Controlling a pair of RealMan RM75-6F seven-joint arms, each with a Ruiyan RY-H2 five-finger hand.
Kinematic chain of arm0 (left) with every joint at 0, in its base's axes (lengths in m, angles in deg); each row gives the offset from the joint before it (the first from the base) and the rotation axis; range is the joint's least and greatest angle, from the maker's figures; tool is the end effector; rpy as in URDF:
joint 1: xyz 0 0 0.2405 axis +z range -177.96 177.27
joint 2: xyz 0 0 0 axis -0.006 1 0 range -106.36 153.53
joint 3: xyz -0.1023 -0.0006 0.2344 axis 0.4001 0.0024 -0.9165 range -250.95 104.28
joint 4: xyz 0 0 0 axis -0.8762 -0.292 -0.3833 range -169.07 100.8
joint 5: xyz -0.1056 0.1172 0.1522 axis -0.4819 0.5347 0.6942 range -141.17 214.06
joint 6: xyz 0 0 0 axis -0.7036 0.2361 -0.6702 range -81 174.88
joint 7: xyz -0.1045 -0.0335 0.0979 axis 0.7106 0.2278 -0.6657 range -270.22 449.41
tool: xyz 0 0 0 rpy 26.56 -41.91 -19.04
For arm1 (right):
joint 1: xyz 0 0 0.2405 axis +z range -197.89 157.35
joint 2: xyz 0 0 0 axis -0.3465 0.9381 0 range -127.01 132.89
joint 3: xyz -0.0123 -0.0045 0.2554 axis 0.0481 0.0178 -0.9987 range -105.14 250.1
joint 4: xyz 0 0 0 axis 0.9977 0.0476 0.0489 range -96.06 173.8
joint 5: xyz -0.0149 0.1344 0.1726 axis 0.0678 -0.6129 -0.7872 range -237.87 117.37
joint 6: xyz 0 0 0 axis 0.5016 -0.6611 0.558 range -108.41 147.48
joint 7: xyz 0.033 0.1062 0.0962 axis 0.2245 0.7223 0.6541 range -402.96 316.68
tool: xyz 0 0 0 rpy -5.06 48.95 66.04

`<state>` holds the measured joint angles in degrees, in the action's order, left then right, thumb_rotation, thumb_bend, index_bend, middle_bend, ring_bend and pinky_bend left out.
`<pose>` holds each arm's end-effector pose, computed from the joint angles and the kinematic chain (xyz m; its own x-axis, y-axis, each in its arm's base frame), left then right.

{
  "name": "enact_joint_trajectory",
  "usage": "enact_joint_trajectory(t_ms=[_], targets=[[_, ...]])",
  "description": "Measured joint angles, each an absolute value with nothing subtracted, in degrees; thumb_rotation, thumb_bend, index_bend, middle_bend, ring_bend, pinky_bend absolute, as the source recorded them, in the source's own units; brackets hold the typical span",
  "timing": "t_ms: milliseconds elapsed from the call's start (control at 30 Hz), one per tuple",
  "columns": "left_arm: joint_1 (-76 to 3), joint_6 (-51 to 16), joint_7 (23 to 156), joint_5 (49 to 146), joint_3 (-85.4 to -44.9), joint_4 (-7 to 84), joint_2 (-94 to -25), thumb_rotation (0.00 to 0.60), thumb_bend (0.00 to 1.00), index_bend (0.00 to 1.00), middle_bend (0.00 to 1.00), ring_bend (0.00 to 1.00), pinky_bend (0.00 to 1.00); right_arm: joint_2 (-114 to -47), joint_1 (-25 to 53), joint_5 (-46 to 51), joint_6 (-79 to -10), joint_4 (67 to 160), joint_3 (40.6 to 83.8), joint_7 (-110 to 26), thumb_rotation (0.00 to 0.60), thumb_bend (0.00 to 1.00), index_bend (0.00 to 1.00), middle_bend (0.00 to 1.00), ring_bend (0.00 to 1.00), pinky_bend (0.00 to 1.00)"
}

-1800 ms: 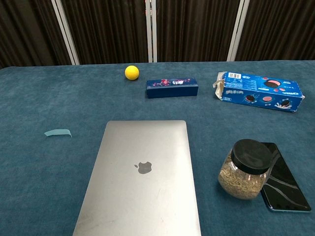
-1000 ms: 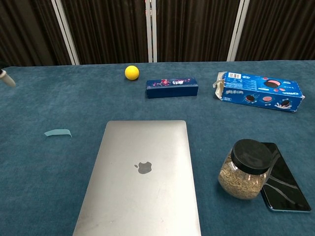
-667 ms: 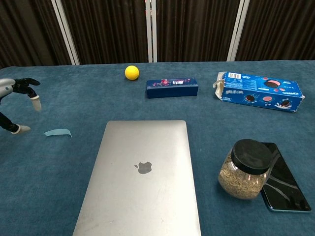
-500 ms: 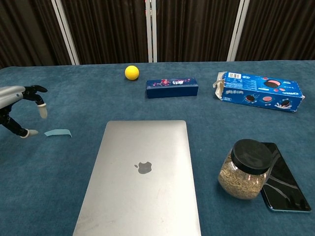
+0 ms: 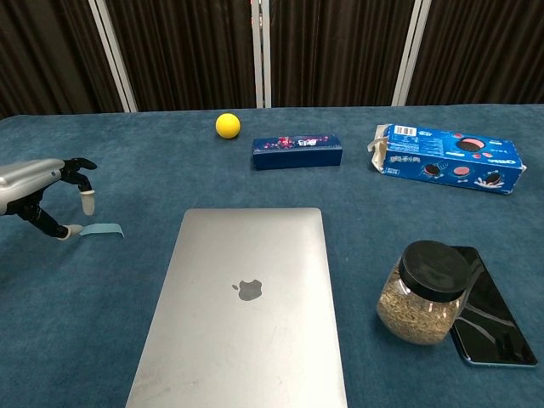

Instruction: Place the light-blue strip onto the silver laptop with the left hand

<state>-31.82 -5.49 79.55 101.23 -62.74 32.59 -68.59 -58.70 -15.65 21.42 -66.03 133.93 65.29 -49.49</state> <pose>-0.2736 0.3460 -0.0156 0.4028 0.3022 0.8640 0.9138 -0.0798 -0.3981 -0.3113 -0.1986 0.1761 0.4798 0.0722 0.8744 -0.8770 0.0668 0.4758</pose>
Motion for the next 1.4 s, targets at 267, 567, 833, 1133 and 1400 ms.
enact_joint_trajectory(t_ms=[267,567,833,1133,1400], targets=[[-32.63,-4.88,79.12,100.53,-63.05,31.1,-69.9,0.6,0.45,0.53,0.0,0.0,0.0,-58.62,-15.63,21.29,-66.04,133.83,65.25,-48.99,0.6,0.0,0.07,0.0,0.0,0.0],[-33.02,-4.93,78.07,99.61,-63.06,30.71,-70.42,0.6,0.45,0.59,0.0,0.0,0.0,-58.6,-15.51,20.85,-65.65,133.6,65.19,-48.57,0.6,0.0,0.07,0.0,0.0,0.0],[-32.94,-5.71,78.72,99.97,-62.99,32.0,-69.84,0.6,0.45,0.61,0.0,0.0,0.0,-58.6,-15.49,20.96,-65.69,133.7,65.26,-48.52,0.6,0.0,0.07,0.0,0.0,0.0],[-32.99,-8.3,79.7,103.82,-63.07,38.2,-66.63,0.6,0.45,0.63,0.0,0.0,0.0,-58.4,-15.56,20.95,-65.91,133.86,65.2,-48.25,0.6,0.0,0.07,0.0,0.0,0.0],[-36.27,-8.78,78.77,112.07,-63.91,43.84,-63.31,0.6,0.45,0.65,0.0,0.0,0.0,-58.25,-15.62,20.72,-66.09,133.89,65.04,-48.07,0.6,0.0,0.08,0.0,0.0,0.0]])
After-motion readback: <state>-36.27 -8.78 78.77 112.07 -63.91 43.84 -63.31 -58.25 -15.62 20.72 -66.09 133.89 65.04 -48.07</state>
